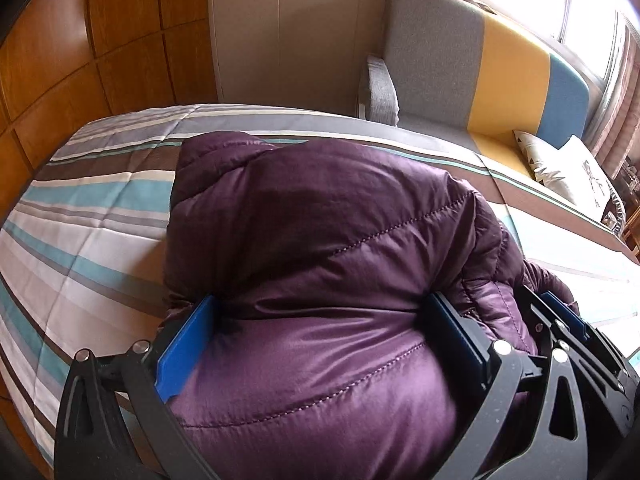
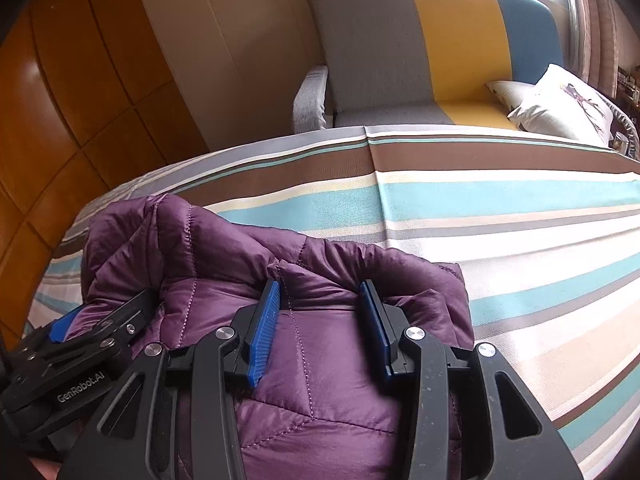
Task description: Fold large clothes
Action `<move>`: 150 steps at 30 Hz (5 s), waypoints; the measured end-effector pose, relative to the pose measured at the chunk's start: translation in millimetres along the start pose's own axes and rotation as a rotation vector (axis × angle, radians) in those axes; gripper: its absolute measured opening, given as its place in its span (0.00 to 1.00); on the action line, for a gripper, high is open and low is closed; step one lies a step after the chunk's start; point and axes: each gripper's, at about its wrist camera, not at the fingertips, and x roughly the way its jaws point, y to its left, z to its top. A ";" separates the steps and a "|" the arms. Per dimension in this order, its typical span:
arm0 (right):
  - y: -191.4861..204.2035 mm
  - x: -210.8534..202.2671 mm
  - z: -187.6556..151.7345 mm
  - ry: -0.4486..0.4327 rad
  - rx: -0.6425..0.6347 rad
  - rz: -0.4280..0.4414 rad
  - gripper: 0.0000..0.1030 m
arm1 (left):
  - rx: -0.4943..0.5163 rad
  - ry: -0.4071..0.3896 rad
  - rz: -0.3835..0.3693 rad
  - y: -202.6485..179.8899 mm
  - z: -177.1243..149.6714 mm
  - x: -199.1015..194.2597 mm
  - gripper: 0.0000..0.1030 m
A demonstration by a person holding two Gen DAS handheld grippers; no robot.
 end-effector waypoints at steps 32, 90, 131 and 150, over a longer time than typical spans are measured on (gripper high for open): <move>-8.1 -150.2 -54.9 -0.182 -0.069 0.157 0.82 | 0.057 -0.295 0.008 26.0 -81.7 -155.0 0.98; -0.2 -265.4 -164.6 -0.177 -0.144 0.020 0.97 | -0.012 -0.295 0.034 48.2 -200.6 -260.6 0.98; 0.6 -261.7 -164.7 -0.161 -0.134 0.020 0.97 | -0.014 -0.300 0.054 50.6 -203.5 -257.3 0.98; -4.6 -255.6 -164.8 -0.138 -0.117 0.019 0.97 | -0.020 -0.229 0.050 56.0 -200.5 -243.4 0.98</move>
